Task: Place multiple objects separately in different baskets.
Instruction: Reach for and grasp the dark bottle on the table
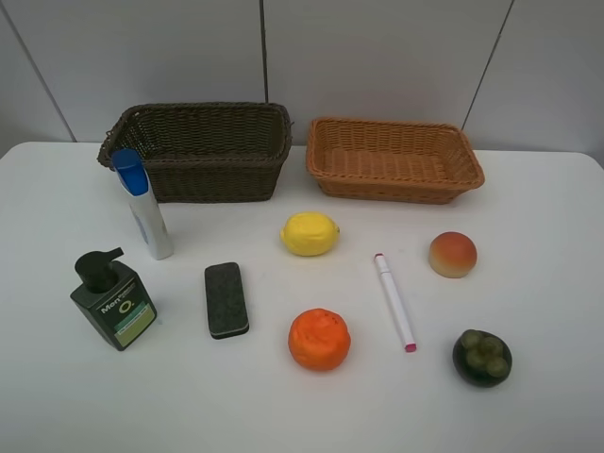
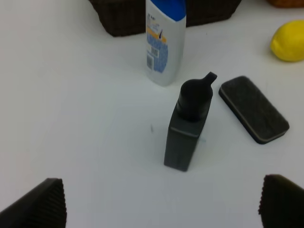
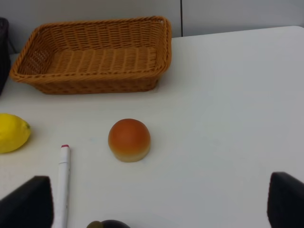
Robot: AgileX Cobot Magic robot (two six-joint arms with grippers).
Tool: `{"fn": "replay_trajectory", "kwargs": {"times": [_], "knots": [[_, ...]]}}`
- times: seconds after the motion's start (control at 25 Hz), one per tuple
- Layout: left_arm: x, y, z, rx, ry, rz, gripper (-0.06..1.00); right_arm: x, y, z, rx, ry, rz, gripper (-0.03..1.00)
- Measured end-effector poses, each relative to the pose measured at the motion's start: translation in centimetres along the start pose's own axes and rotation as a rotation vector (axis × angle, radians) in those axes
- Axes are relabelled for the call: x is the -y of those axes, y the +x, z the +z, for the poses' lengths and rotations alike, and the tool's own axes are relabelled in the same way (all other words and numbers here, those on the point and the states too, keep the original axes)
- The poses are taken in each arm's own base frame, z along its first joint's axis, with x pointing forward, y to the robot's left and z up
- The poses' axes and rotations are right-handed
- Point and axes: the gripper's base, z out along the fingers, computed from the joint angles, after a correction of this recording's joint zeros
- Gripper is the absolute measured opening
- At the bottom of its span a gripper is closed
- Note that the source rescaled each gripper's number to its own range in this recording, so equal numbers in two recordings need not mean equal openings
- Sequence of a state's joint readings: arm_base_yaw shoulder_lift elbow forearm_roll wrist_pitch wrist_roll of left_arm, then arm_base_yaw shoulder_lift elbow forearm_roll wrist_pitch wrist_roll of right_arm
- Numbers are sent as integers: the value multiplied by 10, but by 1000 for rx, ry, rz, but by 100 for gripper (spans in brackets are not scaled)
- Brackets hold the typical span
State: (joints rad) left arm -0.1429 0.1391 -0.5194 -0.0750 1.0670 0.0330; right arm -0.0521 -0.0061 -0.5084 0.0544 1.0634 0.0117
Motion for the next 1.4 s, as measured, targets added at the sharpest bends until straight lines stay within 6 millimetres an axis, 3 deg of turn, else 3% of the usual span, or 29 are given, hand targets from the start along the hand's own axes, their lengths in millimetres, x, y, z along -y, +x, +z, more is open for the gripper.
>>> {"fn": "replay_trajectory", "kwargs": {"times": [0.24, 0.52, 0.64, 0.76, 0.96, 1.16, 1.4], "knots": [[-2, -50, 32, -272, 18, 50, 100, 0, 0, 0, 0, 0, 0, 100], [4, -116, 101, -588, 194, 151, 100, 0, 0, 0, 0, 0, 0, 100], [3, -131, 134, -677, 241, 178, 100, 0, 0, 0, 0, 0, 0, 100], [7, -134, 164, -765, 277, 219, 100, 0, 0, 0, 0, 0, 0, 100], [21, -127, 195, -834, 292, 292, 100, 0, 0, 0, 0, 0, 0, 100], [32, -123, 210, -838, 277, 389, 100, 0, 0, 0, 0, 0, 0, 100], [35, -123, 215, -822, 261, 411, 100, 0, 0, 0, 0, 0, 0, 100]]}}
